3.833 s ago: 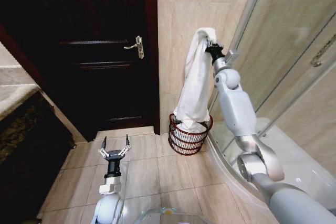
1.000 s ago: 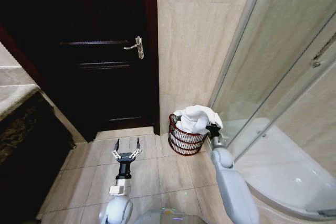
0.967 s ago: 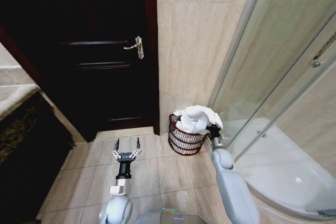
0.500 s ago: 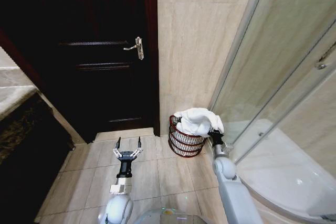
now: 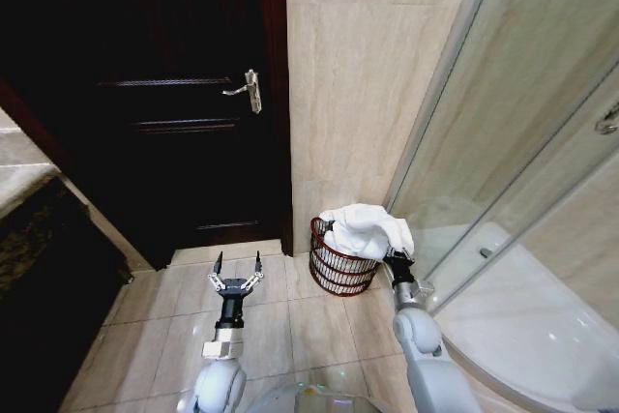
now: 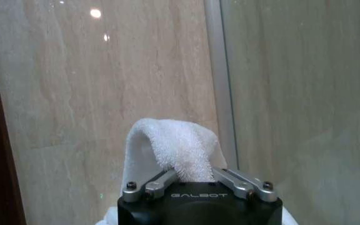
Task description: Discard the used towel into the hamper.
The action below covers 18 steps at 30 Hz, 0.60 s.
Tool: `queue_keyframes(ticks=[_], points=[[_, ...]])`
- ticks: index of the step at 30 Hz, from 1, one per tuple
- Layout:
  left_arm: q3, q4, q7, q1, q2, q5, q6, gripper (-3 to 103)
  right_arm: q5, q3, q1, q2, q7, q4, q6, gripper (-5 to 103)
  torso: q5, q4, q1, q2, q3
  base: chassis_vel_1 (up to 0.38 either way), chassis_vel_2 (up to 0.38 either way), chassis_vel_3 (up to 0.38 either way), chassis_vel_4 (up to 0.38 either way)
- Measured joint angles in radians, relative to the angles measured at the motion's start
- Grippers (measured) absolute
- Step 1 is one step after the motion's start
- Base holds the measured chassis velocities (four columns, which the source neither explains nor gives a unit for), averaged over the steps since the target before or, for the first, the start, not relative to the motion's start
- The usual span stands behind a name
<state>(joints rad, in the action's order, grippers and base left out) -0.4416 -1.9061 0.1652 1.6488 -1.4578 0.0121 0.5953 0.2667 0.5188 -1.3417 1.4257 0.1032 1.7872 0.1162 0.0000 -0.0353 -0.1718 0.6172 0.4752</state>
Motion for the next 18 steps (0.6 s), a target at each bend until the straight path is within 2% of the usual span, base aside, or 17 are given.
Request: queue_keyframes(ticks=[18], points=[[0.011,-0.004,0.001,0.001,-0.003,-0.004,-0.001,100,-0.009,-0.006,-0.058,0.012,0.005,0.031,0.027,4,0.0,0.0,0.0,0.0,0.0,-0.057,0.056,0.056,-0.046]])
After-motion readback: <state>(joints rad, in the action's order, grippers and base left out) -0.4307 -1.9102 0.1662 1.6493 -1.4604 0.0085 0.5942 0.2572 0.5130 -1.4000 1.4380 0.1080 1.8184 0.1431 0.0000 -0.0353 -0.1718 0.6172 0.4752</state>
